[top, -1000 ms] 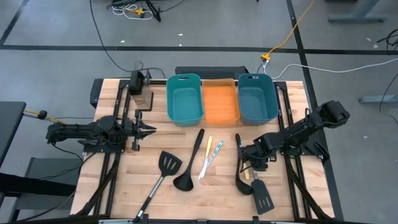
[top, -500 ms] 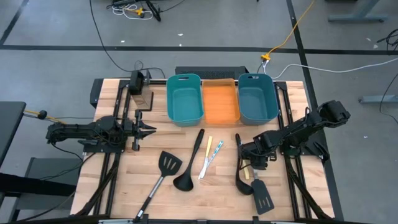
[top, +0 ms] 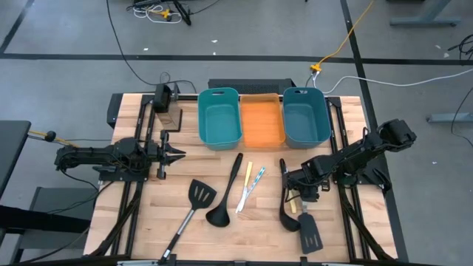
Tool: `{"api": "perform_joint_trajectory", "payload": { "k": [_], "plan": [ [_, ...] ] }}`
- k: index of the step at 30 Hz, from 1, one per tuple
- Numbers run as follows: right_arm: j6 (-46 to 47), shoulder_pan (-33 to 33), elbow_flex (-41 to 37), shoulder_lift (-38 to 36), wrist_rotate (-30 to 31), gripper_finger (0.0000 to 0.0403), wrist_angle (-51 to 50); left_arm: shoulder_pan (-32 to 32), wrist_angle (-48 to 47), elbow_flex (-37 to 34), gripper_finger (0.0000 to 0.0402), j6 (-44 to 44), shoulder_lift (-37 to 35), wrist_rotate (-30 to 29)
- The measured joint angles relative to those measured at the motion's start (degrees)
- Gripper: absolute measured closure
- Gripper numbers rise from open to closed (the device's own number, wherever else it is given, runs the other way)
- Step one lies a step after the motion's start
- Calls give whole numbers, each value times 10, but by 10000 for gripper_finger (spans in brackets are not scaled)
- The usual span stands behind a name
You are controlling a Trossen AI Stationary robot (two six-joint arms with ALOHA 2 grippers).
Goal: Pick & Place Kitchen Items
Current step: Put the right black spatula into the green bin
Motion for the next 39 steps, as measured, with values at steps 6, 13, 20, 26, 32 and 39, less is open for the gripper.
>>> {"api": "perform_joint_trajectory", "payload": {
  "k": [6, 13, 20, 26, 32, 39],
  "plan": [
    [-1, 0, 0, 0, 0, 266, 0, 0, 0, 0, 352, 0, 0, 0],
    [-6, 0, 0, 0, 0, 267, -3, 0, 0, 0, 352, 0, 0, 0],
    [-13, 2, -1, -11, 0, 271, -6, 0, 0, 0, 352, 0, 0, 0],
    [-13, 2, -2, -31, 2, 275, -20, 0, 0, 0, 352, 0, 0, 0],
    [-13, 2, -1, -48, 2, 276, -30, 0, 0, 0, 352, 0, 0, 0],
    [-13, 2, -1, -50, 3, 280, -42, 0, 0, 0, 352, 0, 0, 0]
  ]
}}
